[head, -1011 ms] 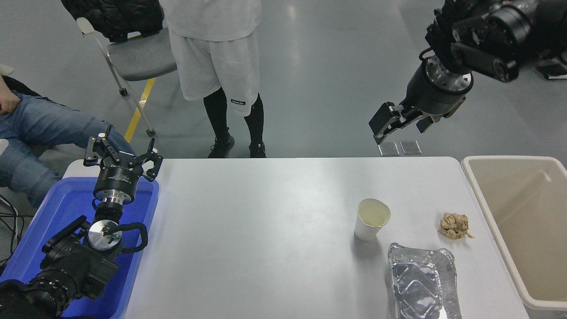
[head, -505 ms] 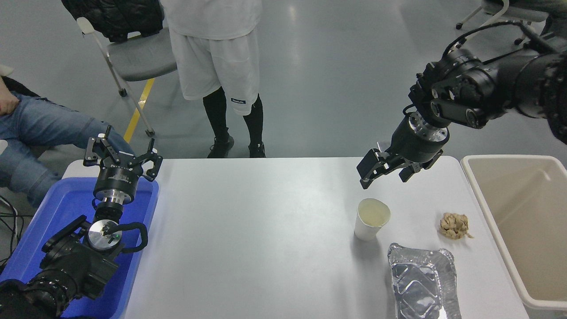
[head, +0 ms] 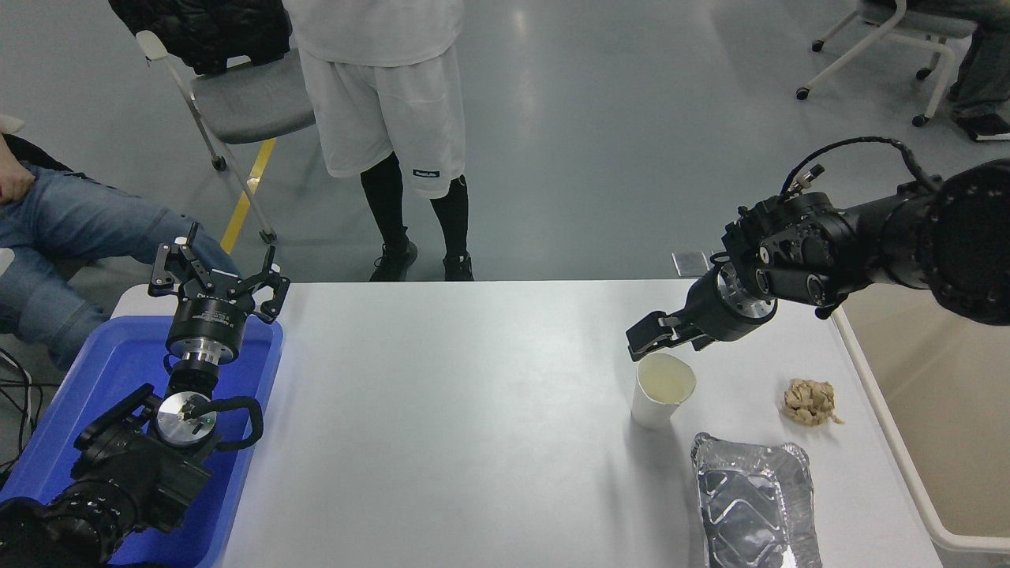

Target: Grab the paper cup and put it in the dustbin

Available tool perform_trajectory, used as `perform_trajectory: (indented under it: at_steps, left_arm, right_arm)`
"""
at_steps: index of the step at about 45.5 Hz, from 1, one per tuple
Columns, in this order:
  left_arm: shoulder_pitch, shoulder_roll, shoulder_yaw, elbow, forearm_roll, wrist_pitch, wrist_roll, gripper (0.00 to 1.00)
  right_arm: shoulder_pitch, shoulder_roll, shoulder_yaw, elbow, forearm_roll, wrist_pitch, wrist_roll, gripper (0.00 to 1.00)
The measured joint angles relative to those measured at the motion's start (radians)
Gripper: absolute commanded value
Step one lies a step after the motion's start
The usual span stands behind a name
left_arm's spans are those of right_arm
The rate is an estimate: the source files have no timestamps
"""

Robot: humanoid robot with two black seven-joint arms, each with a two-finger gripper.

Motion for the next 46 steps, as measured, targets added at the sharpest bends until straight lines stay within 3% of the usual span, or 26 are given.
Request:
perform_trajectory:
  at_steps: [46]
  left_arm:
    - [0.0, 0.0, 0.0, 0.0, 0.0, -0.002, 0.0, 0.99]
  right_arm:
    - [-0.191, -0.029, 0.023, -0.095, 0.003, -0.083, -0.039, 0.99]
